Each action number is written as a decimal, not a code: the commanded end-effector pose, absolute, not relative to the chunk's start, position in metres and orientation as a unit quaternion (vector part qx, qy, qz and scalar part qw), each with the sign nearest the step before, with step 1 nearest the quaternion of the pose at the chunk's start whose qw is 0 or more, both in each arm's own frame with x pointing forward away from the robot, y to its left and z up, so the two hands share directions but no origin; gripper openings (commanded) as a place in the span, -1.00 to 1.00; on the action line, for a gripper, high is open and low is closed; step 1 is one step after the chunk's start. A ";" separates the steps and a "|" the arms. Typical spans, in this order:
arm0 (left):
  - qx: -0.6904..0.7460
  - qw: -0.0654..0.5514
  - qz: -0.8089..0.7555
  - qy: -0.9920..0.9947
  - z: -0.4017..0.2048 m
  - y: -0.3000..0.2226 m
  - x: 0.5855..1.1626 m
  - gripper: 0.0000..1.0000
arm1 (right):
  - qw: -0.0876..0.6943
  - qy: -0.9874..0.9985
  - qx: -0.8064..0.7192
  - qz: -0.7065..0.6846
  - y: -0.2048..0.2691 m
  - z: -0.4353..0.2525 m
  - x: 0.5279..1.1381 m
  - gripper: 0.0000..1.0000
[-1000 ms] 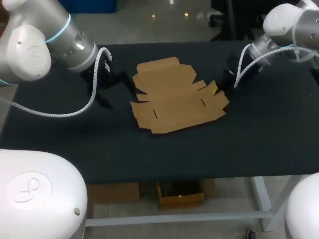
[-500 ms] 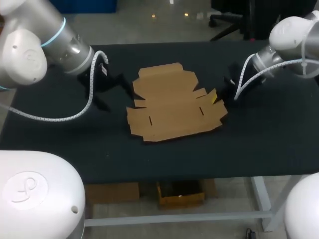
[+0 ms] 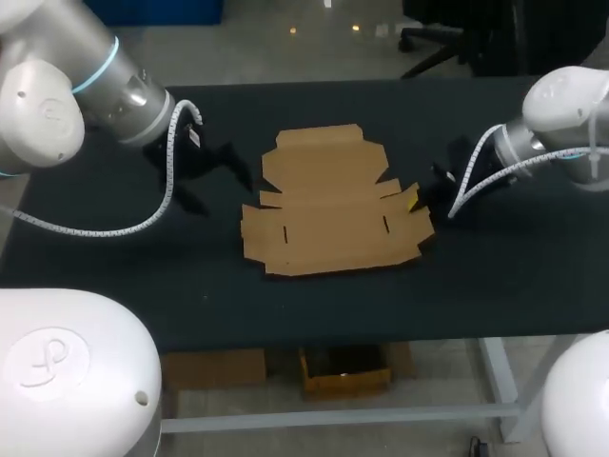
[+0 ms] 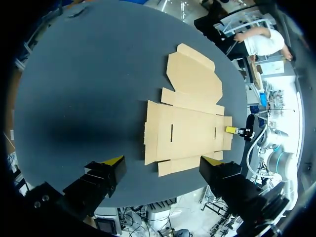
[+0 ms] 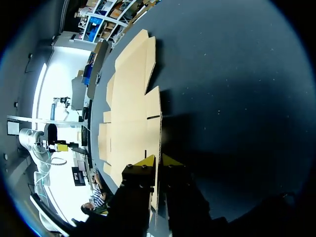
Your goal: Assemble the packaging by folding the flat box into shape, placing the metal phone stand inside, and closing the box properly
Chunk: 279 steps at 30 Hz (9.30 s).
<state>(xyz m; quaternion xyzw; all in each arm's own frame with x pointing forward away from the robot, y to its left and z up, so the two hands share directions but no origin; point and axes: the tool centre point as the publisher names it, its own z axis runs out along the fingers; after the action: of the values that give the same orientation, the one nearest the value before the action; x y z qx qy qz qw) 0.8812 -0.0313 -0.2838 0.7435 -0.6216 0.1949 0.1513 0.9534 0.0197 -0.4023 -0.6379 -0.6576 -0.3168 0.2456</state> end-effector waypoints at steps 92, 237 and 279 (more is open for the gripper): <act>0.750 0.153 0.200 -0.611 -0.281 -0.027 0.868 1.00 | 0.311 -0.659 -0.616 -0.299 0.002 -0.382 0.875 1.00; 0.580 0.139 0.283 -0.751 -0.378 -0.043 0.964 -1.00 | 0.230 -0.685 -0.627 -0.293 0.012 -0.420 0.979 -1.00; 0.600 0.179 0.274 -0.730 -0.407 -0.061 0.964 -1.00 | 0.245 -0.673 -0.626 -0.310 0.022 -0.435 0.973 -1.00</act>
<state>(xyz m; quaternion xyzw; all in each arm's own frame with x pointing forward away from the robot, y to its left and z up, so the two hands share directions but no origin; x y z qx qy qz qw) 0.9611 -0.0593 -0.4046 0.6002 -0.7295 0.2763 0.1767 0.9721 0.0218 -0.4301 -0.6279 -0.6724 -0.3091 0.2411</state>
